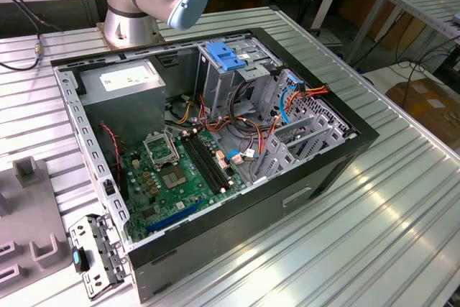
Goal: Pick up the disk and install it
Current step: 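Pick up the disk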
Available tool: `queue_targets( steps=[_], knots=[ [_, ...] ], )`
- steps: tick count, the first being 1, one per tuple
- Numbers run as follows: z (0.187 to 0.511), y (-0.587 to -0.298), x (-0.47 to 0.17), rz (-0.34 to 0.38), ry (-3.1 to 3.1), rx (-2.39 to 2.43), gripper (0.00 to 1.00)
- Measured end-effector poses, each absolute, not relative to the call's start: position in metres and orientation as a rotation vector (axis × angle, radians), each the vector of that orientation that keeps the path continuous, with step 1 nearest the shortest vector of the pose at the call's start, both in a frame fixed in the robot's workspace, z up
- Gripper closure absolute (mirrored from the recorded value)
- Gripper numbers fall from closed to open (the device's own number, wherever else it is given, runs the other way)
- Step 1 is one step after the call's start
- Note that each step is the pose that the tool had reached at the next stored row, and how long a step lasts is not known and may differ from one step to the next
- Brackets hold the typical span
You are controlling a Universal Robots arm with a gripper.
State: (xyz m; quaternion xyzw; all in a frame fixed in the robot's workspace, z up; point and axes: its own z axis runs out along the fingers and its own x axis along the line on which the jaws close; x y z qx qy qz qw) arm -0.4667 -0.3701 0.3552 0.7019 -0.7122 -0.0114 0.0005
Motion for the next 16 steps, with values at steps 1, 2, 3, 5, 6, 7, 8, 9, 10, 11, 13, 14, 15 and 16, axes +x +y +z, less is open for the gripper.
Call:
queue_targets(
  steps=[1,2,3,5,6,7,8,9,10,11,13,14,15,16],
  knots=[
    [0.356,-0.37,-0.467,-0.036,-2.237,2.204,0.63],
    [0.357,-0.37,-0.467,-0.036,-2.237,2.204,0.63],
    [0.359,-0.37,-0.467,-0.036,-2.237,2.204,0.63],
    [0.361,-0.37,-0.467,-0.036,-2.237,2.204,0.63],
    [0.362,-0.37,-0.467,-0.036,-2.237,2.204,0.63],
    [0.363,-0.37,-0.467,-0.036,-2.237,2.204,0.63],
    [0.364,-0.37,-0.467,-0.036,-2.237,2.204,0.63],
    [0.365,-0.37,-0.467,-0.036,-2.237,2.204,0.63],
    [0.366,-0.37,-0.467,-0.036,-2.237,2.204,0.63],
    [0.368,-0.37,-0.467,-0.036,-2.237,2.204,0.63],
    [0.37,-0.37,-0.467,-0.036,-2.237,2.204,0.63],
    [0.371,-0.37,-0.467,-0.036,-2.237,2.204,0.63],
    [0.372,-0.37,-0.467,-0.036,-2.237,2.204,0.63],
    [0.374,-0.37,-0.467,-0.036,-2.237,2.204,0.63]
  ],
)
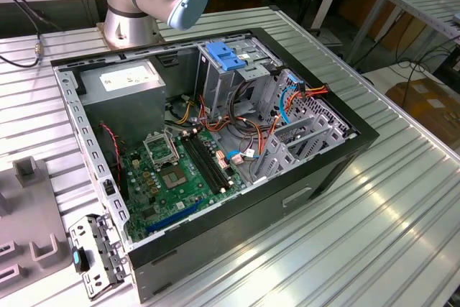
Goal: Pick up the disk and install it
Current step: 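Pick up the disk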
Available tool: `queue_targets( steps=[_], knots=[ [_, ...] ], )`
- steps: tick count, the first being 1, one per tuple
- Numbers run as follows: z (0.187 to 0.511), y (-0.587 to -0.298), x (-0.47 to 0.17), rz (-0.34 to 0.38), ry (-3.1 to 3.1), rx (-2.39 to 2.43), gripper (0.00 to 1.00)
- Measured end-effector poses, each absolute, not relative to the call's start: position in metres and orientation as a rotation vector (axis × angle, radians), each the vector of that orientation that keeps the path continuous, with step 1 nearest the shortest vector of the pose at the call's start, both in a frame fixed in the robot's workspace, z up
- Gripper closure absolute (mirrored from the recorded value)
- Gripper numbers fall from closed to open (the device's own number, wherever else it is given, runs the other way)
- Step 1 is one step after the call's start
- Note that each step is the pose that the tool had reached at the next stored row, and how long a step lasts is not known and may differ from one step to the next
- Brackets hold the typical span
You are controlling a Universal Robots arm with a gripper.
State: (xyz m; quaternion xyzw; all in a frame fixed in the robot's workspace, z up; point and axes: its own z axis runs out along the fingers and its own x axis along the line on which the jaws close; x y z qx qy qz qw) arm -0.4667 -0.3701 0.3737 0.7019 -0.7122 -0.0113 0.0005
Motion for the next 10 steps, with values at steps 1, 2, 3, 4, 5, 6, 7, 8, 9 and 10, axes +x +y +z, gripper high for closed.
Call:
queue_targets(
  steps=[1,2,3,4,5,6,7,8,9,10],
  knots=[
    [0.3744,-0.3701,-0.4667,-0.036,-2.237,2.204,0.63],
    [0.3754,-0.3701,-0.4667,-0.036,-2.237,2.204,0.63],
    [0.3766,-0.3701,-0.4667,-0.036,-2.237,2.204,0.63],
    [0.3777,-0.3701,-0.4667,-0.036,-2.237,2.204,0.63],
    [0.3788,-0.3701,-0.4667,-0.036,-2.237,2.204,0.63],
    [0.3798,-0.3701,-0.4667,-0.036,-2.237,2.204,0.63],
    [0.3802,-0.3701,-0.4667,-0.036,-2.237,2.204,0.63],
    [0.3806,-0.3701,-0.4667,-0.036,-2.237,2.204,0.63],
    [0.3814,-0.3701,-0.4667,-0.036,-2.237,2.204,0.63],
    [0.3823,-0.3701,-0.4667,-0.036,-2.237,2.204,0.63]
  ],
)
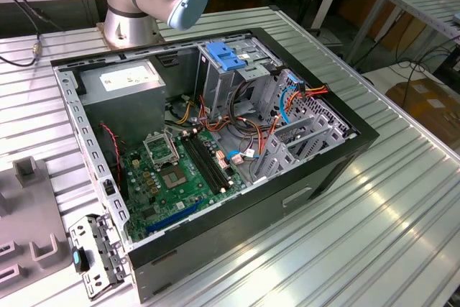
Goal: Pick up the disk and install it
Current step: 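Pick up the disk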
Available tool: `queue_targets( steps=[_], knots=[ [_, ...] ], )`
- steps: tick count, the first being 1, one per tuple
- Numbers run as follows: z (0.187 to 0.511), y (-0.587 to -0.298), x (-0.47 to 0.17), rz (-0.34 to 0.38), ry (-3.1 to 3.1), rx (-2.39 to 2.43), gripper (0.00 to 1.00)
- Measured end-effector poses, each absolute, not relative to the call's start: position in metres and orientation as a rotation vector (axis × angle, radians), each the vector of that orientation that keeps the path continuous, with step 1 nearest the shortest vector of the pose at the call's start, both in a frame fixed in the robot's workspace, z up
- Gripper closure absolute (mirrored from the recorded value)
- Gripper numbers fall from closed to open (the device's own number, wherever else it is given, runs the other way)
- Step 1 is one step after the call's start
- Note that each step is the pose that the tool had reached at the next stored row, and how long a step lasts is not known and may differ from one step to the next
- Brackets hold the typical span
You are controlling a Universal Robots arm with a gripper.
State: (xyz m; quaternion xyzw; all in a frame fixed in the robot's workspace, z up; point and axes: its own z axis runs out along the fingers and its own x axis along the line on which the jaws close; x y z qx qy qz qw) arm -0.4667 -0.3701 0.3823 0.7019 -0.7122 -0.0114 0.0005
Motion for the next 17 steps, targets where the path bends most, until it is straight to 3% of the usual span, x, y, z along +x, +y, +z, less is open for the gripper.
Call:
queue_targets(
  steps=[17],
  knots=[
    [0.402,-0.37,-0.467,-0.036,-2.237,2.204,0.63]
  ],
)
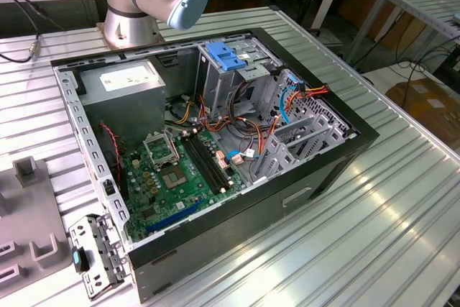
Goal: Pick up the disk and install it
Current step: 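Pick up the disk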
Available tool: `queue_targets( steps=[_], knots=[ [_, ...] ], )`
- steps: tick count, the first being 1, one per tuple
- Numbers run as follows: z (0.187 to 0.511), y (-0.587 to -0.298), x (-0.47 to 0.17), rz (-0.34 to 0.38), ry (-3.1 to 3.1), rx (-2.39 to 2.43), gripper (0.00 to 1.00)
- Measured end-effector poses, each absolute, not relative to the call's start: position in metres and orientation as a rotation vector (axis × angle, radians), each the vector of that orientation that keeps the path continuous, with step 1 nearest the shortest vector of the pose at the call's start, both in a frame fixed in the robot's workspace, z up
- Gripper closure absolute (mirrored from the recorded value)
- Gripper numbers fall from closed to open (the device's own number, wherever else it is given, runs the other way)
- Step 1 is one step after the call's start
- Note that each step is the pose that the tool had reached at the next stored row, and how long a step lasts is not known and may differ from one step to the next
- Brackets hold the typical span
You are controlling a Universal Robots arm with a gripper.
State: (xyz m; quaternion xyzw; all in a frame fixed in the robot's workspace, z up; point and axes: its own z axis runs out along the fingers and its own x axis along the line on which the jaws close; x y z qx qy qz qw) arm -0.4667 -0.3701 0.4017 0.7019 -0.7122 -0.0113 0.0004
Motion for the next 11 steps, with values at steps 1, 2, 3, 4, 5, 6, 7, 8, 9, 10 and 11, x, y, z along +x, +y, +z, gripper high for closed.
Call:
queue_targets(
  steps=[1,2,3,4,5,6,7,8,9,10,11],
  knots=[
    [0.403,-0.37,-0.467,-0.036,-2.237,2.204,0.63],
    [0.404,-0.37,-0.467,-0.036,-2.237,2.204,0.63],
    [0.405,-0.37,-0.467,-0.036,-2.237,2.204,0.63],
    [0.406,-0.37,-0.467,-0.036,-2.237,2.204,0.63],
    [0.407,-0.37,-0.467,-0.036,-2.237,2.204,0.63],
    [0.408,-0.37,-0.467,-0.036,-2.237,2.204,0.63],
    [0.409,-0.37,-0.467,-0.036,-2.237,2.204,0.63],
    [0.411,-0.37,-0.467,-0.036,-2.237,2.204,0.63],
    [0.412,-0.37,-0.467,-0.036,-2.237,2.204,0.63],
    [0.413,-0.37,-0.467,-0.036,-2.237,2.204,0.63],
    [0.415,-0.37,-0.467,-0.036,-2.237,2.204,0.63]
  ],
)
